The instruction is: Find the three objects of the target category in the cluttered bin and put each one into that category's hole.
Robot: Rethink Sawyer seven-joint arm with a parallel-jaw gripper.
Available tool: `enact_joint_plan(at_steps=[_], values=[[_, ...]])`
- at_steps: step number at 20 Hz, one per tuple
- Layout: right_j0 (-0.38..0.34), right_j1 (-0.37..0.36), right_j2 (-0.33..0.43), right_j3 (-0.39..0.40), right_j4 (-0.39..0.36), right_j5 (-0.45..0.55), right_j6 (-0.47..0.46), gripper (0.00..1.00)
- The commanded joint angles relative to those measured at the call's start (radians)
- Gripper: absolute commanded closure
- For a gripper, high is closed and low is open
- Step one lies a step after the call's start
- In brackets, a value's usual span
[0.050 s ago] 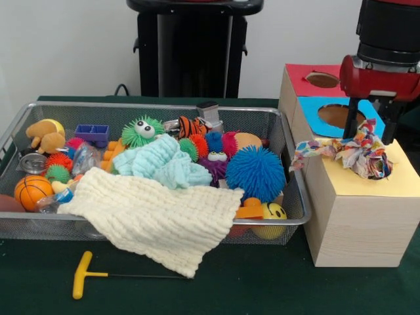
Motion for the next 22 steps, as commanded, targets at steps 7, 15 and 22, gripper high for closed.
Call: enact_joint_plan(at_steps=[7, 15, 22], values=[[0.003, -0.03, 0.007, 0.051, 0.039, -0.01, 0.223, 0.0], [-0.006, -0.155, 0.016, 0.112, 0.072, 0.06, 0.21, 0.0], [-0.023, -0.161, 0.014, 0.09, 0.073, 0.053, 0.186, 0.0]])
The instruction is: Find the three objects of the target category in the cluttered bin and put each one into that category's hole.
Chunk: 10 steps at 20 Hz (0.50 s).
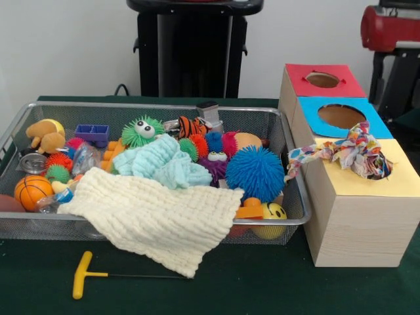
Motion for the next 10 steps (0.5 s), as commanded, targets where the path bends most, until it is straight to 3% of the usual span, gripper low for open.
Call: enact_joint_plan(at_steps=[1, 2, 3, 10], values=[[-0.031, -0.034, 0.024, 0.072, 0.03, 0.035, 0.18, 0.0], [-0.036, -0.035, 0.03, 0.082, 0.035, 0.023, 0.18, 0.0], [-0.037, -0.034, 0.029, 0.086, 0.034, 0.005, 0.182, 1.0], [-0.037, -0.026, 0.022, 0.075, 0.018, -0.024, 0.176, 1.0]])
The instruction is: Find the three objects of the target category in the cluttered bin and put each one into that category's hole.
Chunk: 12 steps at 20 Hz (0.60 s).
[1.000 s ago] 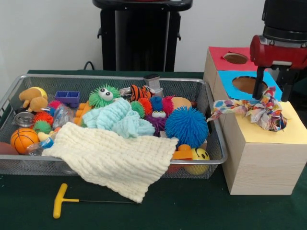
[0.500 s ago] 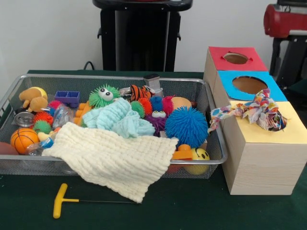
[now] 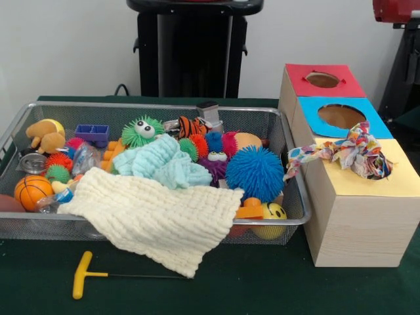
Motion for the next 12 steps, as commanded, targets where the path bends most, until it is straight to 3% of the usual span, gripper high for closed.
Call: enact_joint_plan(at_steps=[1, 7, 12], values=[[-0.033, 0.023, 0.022, 0.076, 0.001, -0.027, 0.173, 1.0], [-0.036, 0.02, 0.009, 0.078, -0.027, -0.054, 0.152, 1.0], [-0.088, -0.006, 0.05, 0.13, -0.03, -0.064, 0.091, 1.0]])
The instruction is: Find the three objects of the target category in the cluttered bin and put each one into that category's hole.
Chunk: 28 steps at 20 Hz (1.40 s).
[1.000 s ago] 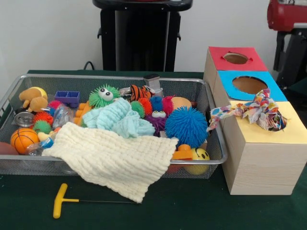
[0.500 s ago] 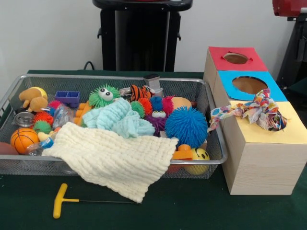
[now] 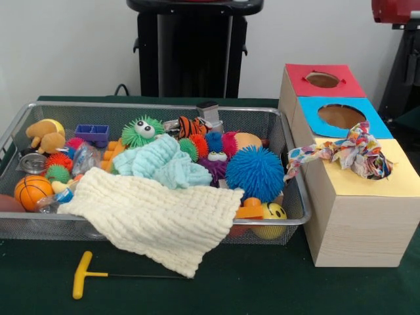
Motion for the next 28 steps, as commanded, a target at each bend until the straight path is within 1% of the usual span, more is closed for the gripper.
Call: enact_joint_plan(at_steps=[1, 9, 12, 15, 19, 21, 25, 28], values=[[-0.09, -0.011, 0.056, 0.135, -0.028, -0.043, 0.079, 1.0], [-0.157, -0.051, 0.109, 0.198, -0.034, -0.053, 0.029, 1.0], [-0.172, -0.052, 0.121, 0.201, -0.043, -0.056, 0.018, 1.0], [-0.186, -0.033, 0.142, 0.214, -0.05, -0.099, 0.026, 1.0], [-0.187, -0.002, 0.162, 0.215, -0.05, -0.149, 0.054, 1.0], [-0.176, 0.012, 0.157, 0.21, -0.049, -0.167, 0.078, 1.0], [-0.158, 0.022, 0.142, 0.2, -0.045, -0.17, 0.1, 1.0], [-0.163, 0.026, 0.146, 0.2, -0.046, -0.177, 0.096, 1.0]])
